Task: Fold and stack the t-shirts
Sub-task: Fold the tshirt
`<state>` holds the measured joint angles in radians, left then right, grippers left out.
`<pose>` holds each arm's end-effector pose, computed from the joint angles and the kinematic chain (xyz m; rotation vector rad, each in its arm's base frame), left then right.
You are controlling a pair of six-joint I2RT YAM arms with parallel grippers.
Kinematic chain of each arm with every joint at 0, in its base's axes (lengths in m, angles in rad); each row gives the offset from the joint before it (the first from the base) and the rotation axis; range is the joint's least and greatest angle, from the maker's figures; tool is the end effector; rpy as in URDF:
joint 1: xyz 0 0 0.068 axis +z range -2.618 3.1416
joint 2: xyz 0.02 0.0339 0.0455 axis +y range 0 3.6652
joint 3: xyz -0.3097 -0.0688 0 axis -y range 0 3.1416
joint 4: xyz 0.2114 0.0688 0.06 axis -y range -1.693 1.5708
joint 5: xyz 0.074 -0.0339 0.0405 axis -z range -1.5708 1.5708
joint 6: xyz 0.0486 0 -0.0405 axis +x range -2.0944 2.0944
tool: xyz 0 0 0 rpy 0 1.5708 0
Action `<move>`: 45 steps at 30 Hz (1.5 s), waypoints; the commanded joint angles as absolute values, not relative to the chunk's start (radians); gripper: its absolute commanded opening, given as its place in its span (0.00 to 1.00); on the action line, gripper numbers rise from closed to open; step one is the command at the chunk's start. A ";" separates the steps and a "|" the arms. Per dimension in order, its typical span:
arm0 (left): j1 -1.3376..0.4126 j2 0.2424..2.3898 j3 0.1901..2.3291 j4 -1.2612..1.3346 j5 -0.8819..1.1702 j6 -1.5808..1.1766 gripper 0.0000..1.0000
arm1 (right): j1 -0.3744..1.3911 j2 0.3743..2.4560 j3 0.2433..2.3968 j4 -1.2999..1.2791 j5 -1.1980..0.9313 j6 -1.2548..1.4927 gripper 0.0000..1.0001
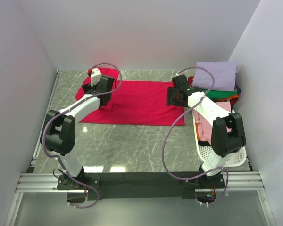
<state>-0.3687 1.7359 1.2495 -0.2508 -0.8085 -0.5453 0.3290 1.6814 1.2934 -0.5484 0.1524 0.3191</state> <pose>0.3536 -0.0989 0.3009 -0.5647 1.9976 0.3846 0.3288 0.1045 0.2986 0.0501 2.4929 0.0801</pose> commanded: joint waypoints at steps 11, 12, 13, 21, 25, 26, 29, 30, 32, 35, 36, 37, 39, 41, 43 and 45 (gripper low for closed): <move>-0.152 1.698 1.123 -0.229 -0.670 -0.565 0.86 | 0.377 1.743 1.262 -0.472 0.040 0.337 0.70; -0.150 1.697 1.112 -0.218 -0.637 -0.561 0.84 | 0.379 1.746 1.269 -0.469 0.040 0.336 0.70; -0.150 1.697 1.108 -0.210 -0.620 -0.560 0.82 | 0.382 1.753 1.272 -0.468 0.035 0.334 0.70; -0.127 1.749 1.115 -0.195 -0.457 -0.560 0.62 | 0.387 1.769 1.263 -0.456 0.026 0.324 0.70; -0.109 1.784 1.126 -0.212 -0.439 -0.565 0.58 | 0.387 1.759 1.250 -0.449 0.031 0.322 0.70; -0.101 1.793 1.123 -0.206 -0.427 -0.566 0.58 | 0.387 1.759 1.249 -0.449 0.032 0.321 0.70; -0.094 1.804 1.118 -0.193 -0.400 -0.566 0.56 | 0.387 1.753 1.241 -0.446 0.032 0.321 0.70; -0.094 1.807 1.117 -0.184 -0.393 -0.565 0.55 | 0.387 1.753 1.239 -0.446 0.034 0.322 0.70; -0.092 1.813 1.117 -0.179 -0.387 -0.561 0.54 | 0.387 1.752 1.238 -0.448 0.037 0.319 0.70; -0.089 1.821 1.120 -0.173 -0.376 -0.558 0.51 | 0.387 1.752 1.236 -0.449 0.038 0.321 0.70; -0.086 1.821 1.120 -0.173 -0.371 -0.558 0.49 | 0.387 1.752 1.235 -0.448 0.038 0.322 0.70; -0.084 1.819 1.118 -0.170 -0.371 -0.560 0.47 | 0.387 1.750 1.233 -0.448 0.037 0.322 0.70; -0.080 1.821 1.120 -0.172 -0.371 -0.560 0.43 | 0.387 1.750 1.230 -0.449 0.035 0.324 0.70; -0.074 1.830 1.130 -0.182 -0.368 -0.558 0.42 | 0.388 1.747 1.229 -0.451 0.035 0.322 0.70; -0.071 1.835 1.134 -0.192 -0.371 -0.557 0.41 | 0.387 1.744 1.226 -0.454 0.037 0.321 0.70; -0.068 1.830 1.129 -0.187 -0.370 -0.555 0.37 | 0.387 1.738 1.220 -0.454 0.043 0.321 0.70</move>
<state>-0.0765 1.8214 1.1061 -0.2035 -0.3817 -0.5468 0.3782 1.7733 1.2335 -0.4652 0.0330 0.3271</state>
